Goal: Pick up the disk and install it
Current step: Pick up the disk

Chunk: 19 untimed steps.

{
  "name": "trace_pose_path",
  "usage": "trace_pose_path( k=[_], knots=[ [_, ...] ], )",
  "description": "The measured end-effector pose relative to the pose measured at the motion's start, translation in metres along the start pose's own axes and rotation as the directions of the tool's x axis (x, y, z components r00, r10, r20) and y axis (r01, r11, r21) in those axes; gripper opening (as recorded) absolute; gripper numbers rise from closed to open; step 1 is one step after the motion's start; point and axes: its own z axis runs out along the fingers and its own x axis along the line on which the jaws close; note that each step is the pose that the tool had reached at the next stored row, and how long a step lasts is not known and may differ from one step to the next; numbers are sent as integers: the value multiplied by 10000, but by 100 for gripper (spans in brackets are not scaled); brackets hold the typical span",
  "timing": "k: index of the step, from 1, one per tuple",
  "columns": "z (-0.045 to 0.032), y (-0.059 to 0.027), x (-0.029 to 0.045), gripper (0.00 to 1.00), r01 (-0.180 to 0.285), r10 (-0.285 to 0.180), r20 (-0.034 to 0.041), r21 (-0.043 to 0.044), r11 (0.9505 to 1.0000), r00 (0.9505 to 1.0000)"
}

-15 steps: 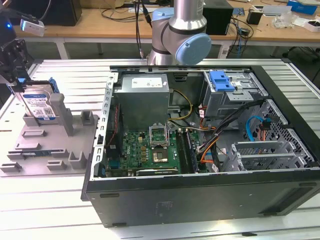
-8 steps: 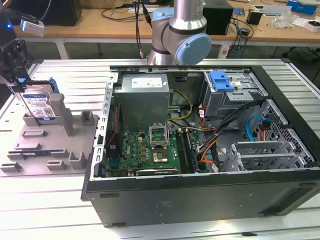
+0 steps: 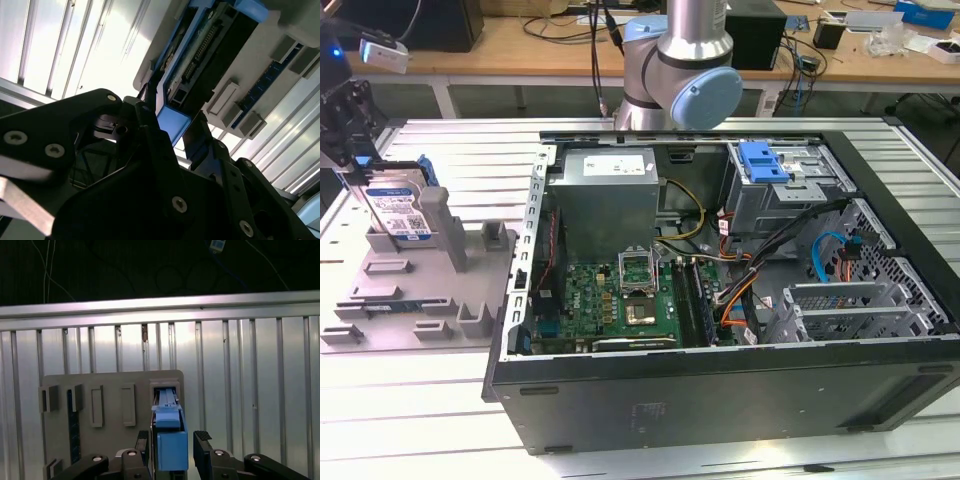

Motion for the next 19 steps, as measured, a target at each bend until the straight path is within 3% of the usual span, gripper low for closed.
trace_pose_path(
  k=[19],
  knots=[
    [80,6,-2,48,38,-38,1,26,10000,10000]
  ],
)
